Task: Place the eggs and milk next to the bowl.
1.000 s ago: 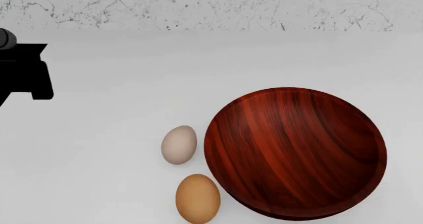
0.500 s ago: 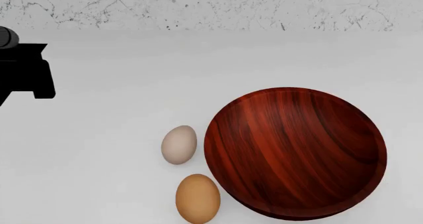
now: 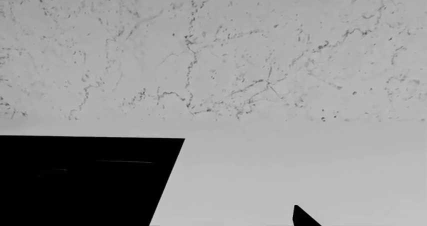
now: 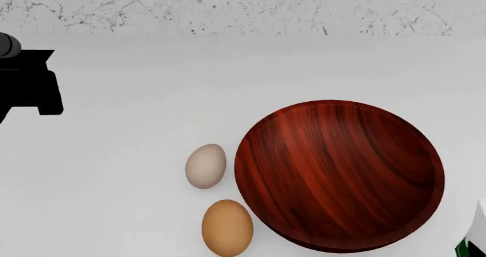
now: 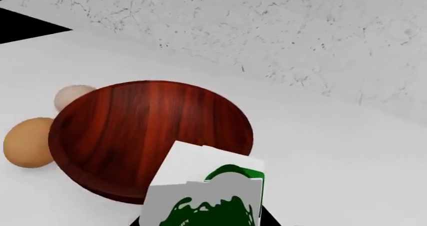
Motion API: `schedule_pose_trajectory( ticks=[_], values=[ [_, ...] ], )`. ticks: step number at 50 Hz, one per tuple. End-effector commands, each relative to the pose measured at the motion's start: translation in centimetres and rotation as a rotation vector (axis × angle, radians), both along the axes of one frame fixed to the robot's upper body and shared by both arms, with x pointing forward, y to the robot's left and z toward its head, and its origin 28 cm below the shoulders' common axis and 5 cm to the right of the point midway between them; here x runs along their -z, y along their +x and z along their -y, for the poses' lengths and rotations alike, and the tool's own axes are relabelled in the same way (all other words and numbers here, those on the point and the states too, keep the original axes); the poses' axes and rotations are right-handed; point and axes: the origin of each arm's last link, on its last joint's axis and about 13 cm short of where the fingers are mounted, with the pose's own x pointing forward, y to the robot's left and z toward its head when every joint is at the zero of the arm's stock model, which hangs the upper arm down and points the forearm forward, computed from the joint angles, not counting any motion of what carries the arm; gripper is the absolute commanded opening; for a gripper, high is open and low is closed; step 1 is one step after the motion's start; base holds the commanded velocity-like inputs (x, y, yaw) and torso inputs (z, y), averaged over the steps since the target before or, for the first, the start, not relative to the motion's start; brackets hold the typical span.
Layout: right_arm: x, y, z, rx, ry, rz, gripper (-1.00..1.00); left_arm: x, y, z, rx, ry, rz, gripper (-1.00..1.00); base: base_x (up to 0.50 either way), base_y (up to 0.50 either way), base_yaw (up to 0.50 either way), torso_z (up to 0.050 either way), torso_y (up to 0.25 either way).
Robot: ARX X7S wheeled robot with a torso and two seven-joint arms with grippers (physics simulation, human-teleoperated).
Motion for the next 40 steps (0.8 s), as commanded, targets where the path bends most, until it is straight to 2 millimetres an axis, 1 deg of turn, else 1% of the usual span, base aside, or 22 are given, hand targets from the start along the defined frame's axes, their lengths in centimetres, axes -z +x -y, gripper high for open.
schedule_pose_trajectory(
  ticks=[1,14,31,40],
  values=[
    [-0.2,-0.9,0.3,-0.094,-0.03,-0.014,-1.0,-0.3,0.2,0.5,0.034,-0.013,0.012,1.0,0.0,0.0,0.0,0.0,0.0],
    [-0.2,-0.8,0.2,-0.137,-0.027,-0.022,-1.0,-0.4,0.1,0.5,0.031,-0.008,0.015,1.0,0.0,0.0,0.0,0.0,0.0],
    [0.5,0.9,-0.5,-0.196,-0.022,-0.022,-1.0,-0.1,0.0,0.2,0.02,-0.008,0.01,1.0,0.0,0.0,0.0,0.0,0.0],
    [0.9,1.2,-0.6,-0.203,-0.017,-0.024,-1.0,-0.1,0.0,0.2,0.02,-0.006,0.011,1.0,0.0,0.0,0.0,0.0,0.0]
  ],
)
